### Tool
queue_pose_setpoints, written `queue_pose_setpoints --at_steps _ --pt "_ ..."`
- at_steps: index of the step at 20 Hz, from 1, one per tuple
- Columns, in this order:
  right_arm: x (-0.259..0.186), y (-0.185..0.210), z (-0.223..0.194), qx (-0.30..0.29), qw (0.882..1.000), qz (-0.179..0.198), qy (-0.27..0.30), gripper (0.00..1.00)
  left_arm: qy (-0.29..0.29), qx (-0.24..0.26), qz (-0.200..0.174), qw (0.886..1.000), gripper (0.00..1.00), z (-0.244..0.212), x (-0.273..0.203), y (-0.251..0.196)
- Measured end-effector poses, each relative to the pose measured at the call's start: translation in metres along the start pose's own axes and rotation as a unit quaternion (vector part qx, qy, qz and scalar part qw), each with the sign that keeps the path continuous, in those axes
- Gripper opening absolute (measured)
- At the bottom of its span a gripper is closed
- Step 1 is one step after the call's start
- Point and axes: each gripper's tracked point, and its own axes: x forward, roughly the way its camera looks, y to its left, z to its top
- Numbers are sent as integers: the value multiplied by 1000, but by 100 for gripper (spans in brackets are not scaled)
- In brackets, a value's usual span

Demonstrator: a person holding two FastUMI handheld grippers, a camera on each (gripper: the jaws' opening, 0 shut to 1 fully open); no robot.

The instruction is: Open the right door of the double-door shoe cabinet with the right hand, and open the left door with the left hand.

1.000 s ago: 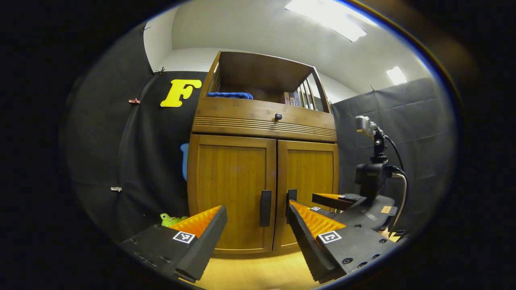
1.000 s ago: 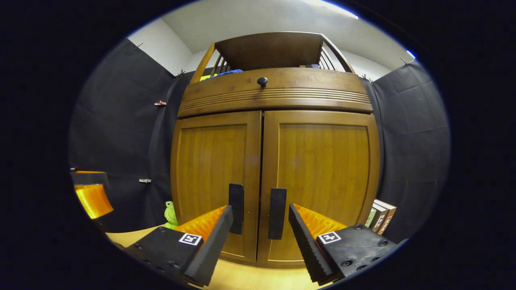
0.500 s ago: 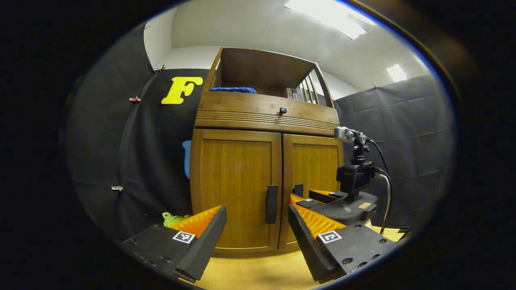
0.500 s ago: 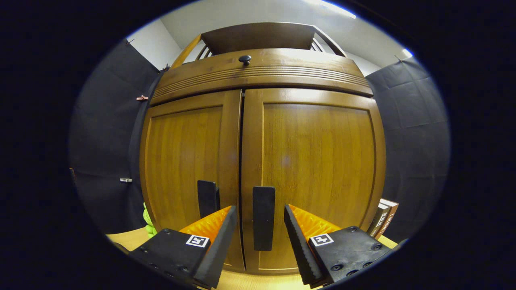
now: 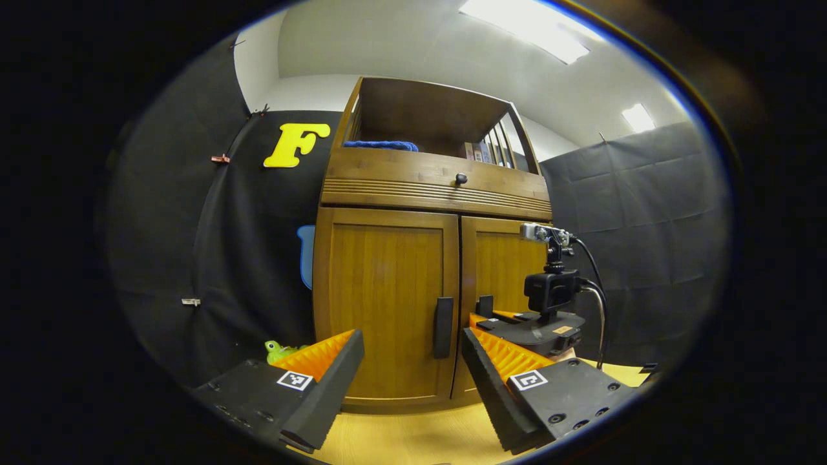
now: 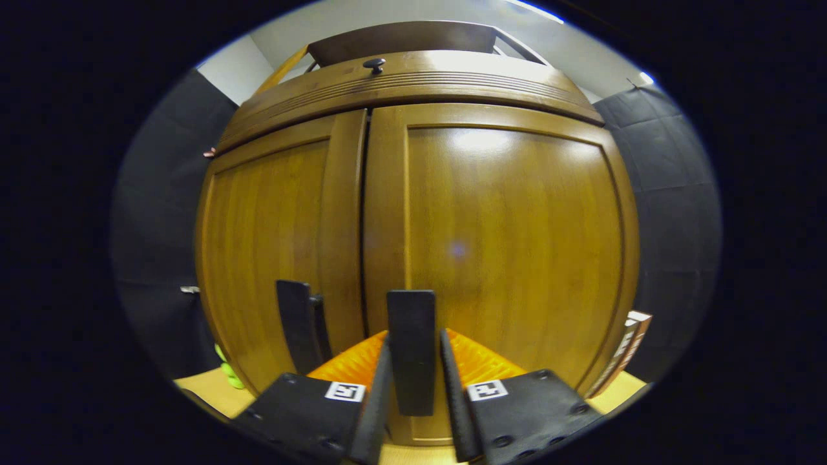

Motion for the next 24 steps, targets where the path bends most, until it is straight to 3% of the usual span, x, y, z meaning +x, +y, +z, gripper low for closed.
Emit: queue_pose_setpoints --at_steps 1,6,11,24 --pt "2 -1 0 -11 1000 -3 -3 33 0 1 4 1000 95 0 -1 3" --pt "-4 -1 -1 -20 1000 4 4 19 0 8 22 1000 95 -1 -4 11" --pt "-25 -1 0 -16 999 26 9 19 -9 15 27 999 95 6 -8 6" --pt "-109 -23 10 -8 996 84 27 19 -14 10 -17 1000 95 5 10 -64"
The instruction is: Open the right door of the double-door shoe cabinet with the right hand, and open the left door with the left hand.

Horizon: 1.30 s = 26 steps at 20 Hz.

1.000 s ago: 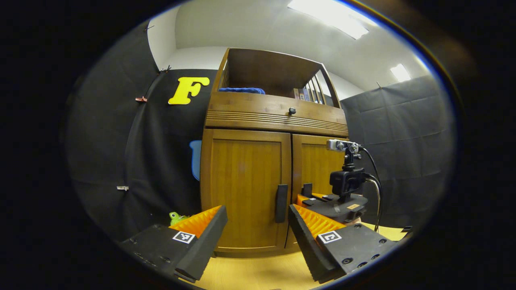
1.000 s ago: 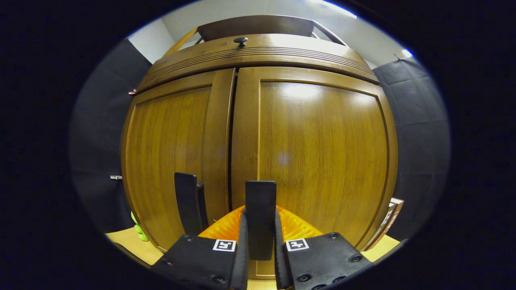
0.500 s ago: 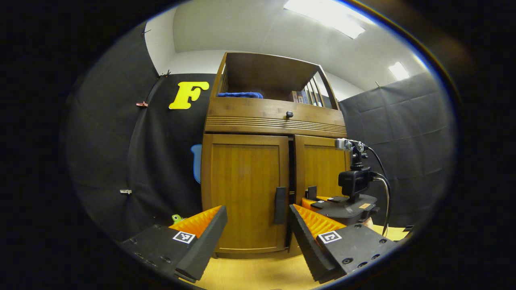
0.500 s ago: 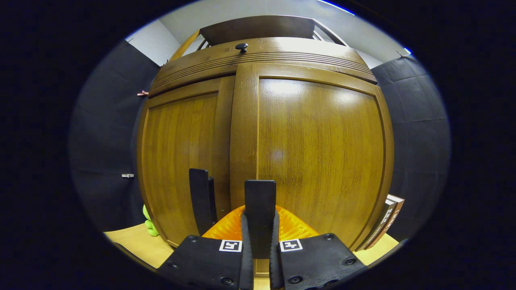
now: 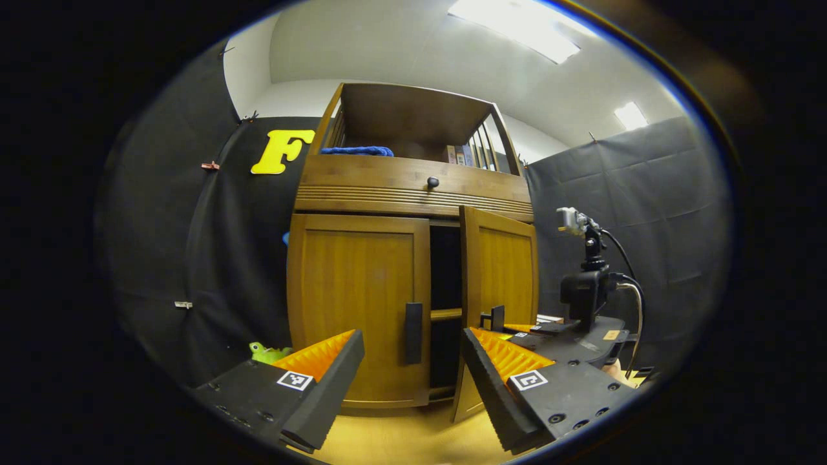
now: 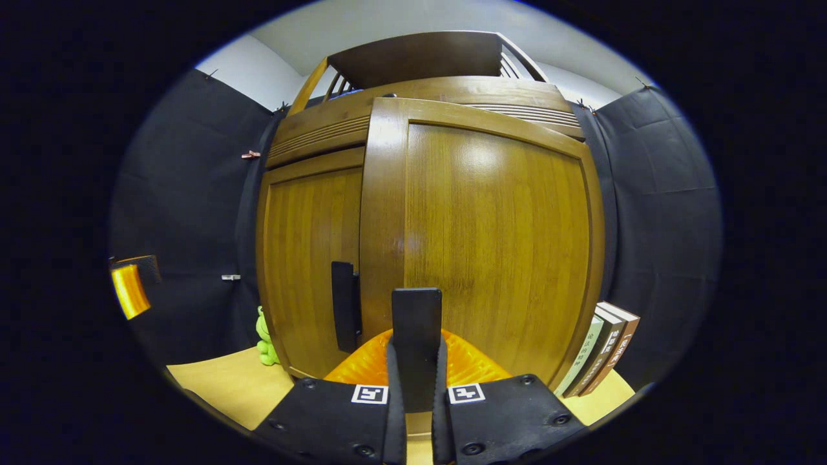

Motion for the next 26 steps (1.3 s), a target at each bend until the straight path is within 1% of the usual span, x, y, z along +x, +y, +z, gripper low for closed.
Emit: queue_pose_setpoints --at_steps 8,9,10,11,12,13,14,15,20,23,24,25,26 --pt "-46 -20 5 2 1000 2 1 19 5 -15 -32 999 95 -3 13 -39" --pt "-52 -25 5 3 1000 1 2 19 4 -17 -36 999 92 -2 14 -44" --pt "-59 -29 7 3 1000 0 2 24 3 -19 -41 999 95 -2 15 -49" --pt "-64 -33 7 2 1000 -2 3 24 3 -21 -45 999 95 -1 16 -54" --pt "-70 -38 7 1 1000 -5 3 19 3 -21 -50 999 95 -1 16 -58" --pt "-77 -43 9 -1 1000 -9 4 24 3 -22 -53 998 95 -1 17 -62" --pt "-83 -49 9 -2 1000 -15 5 24 3 -22 -56 998 92 -1 18 -66" --pt "-89 -54 10 -4 1000 -20 6 19 3 -23 -58 998 92 -1 18 -70" --pt "-116 -86 14 -12 998 -56 6 18 5 -23 -72 997 92 -5 17 -87" --pt "-132 -108 16 -20 996 -87 7 18 3 -22 -78 997 92 -4 15 -95" --pt "-138 -117 16 -25 995 -98 9 22 2 -23 -79 997 92 -5 14 -98" --pt "-143 -126 17 -31 994 -108 8 22 1 -23 -81 996 92 -5 12 -101" --pt "-148 -132 18 -33 993 -115 9 17 0 -23 -84 996 92 -4 11 -103"
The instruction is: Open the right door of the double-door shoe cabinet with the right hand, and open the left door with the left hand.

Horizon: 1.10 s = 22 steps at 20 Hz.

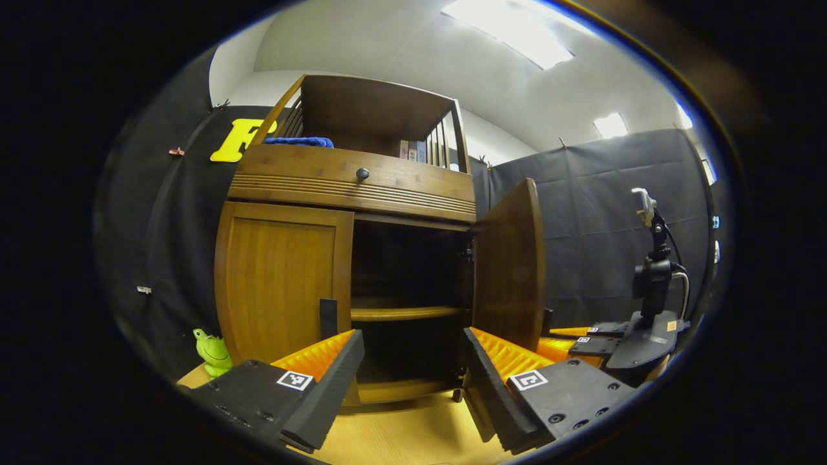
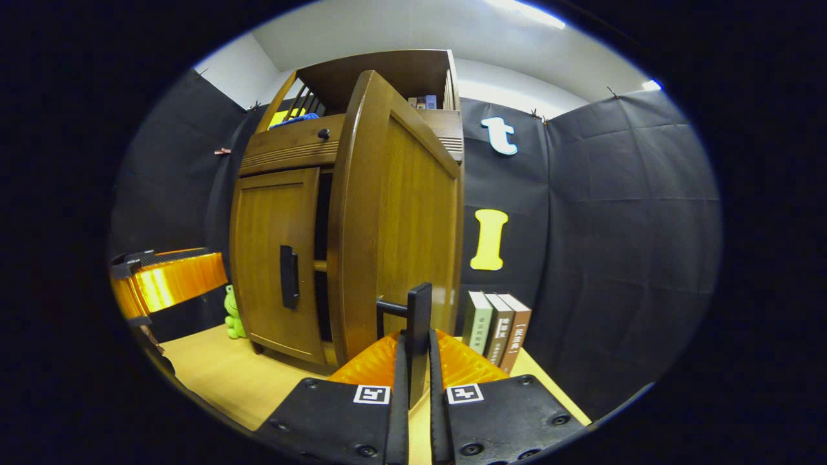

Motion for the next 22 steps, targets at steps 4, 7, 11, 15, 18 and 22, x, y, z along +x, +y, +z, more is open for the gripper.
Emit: queue_pose_setpoints --at_steps 4,7,11,15,18,22 --pt "-13 -30 4 11 1000 -26 2 17 1 9 -3 1000 92 -3 -6 -3" --pt "-21 -52 8 1 999 -52 2 3 2 15 -4 1000 92 -3 -6 -5" --pt "-37 -78 22 -28 995 -98 -15 11 5 13 1 1000 95 -6 -5 -2" --pt "-49 -100 32 -45 989 -135 -30 6 12 10 4 1000 95 -9 -7 2" --pt "-54 -90 34 -10 993 -117 -25 6 19 14 10 1000 95 -12 -4 10" --pt "-70 -72 43 -3 994 -102 -39 10 19 30 34 999 95 -20 5 35"
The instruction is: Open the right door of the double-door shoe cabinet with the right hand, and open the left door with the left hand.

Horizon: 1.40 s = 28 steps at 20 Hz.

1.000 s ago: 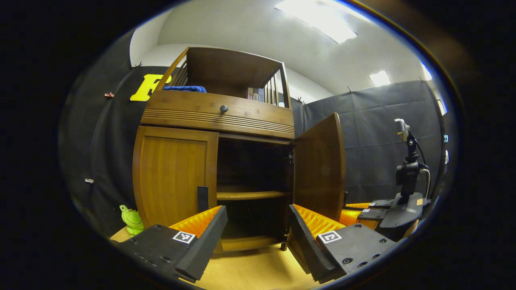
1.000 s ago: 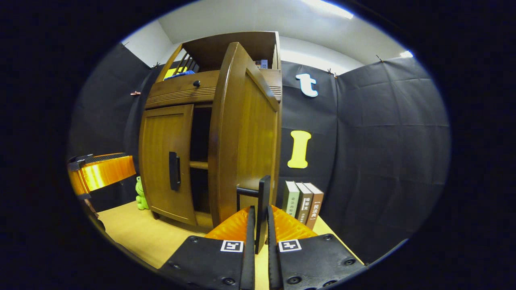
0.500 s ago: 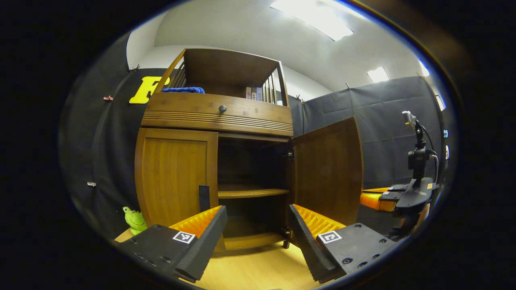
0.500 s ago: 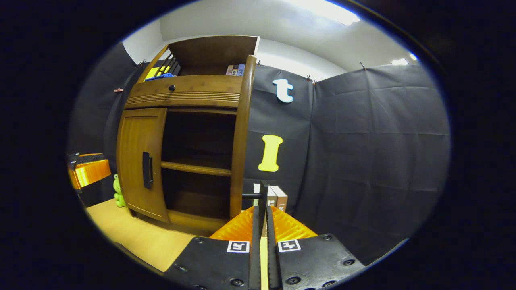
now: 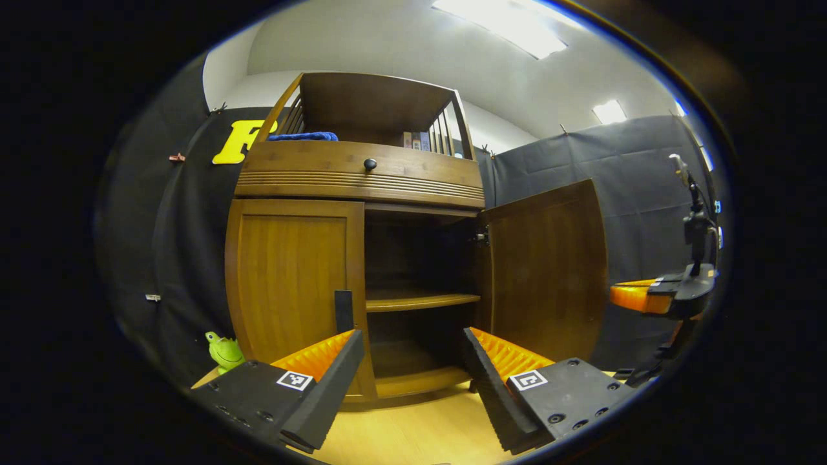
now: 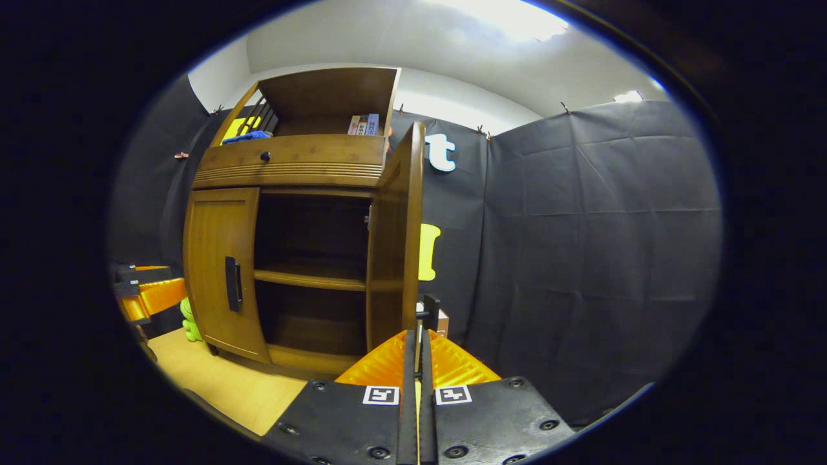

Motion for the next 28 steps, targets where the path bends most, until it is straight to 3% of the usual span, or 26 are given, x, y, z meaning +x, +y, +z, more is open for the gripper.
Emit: queue_pose_setpoints --at_steps 4,6,10,15,23,27,28 --pt "-15 23 29 -2 999 10 -47 69 -8 -11 40 999 95 -5 29 35" --pt "-17 44 34 7 998 35 -55 98 -17 -18 54 998 97 -5 49 51" --pt "-14 83 28 19 994 100 -41 96 -15 -18 78 997 95 -20 98 79" --pt "-1 108 17 1 990 138 -30 97 7 -38 99 994 95 -49 144 104" --pt "17 112 3 3 989 145 -19 98 13 -40 124 991 87 -62 174 128" --pt "15 102 5 4 991 134 -25 95 28 -42 112 992 72 -72 188 123" --pt "14 100 5 5 991 131 -27 97 24 -48 100 994 64 -71 189 116"
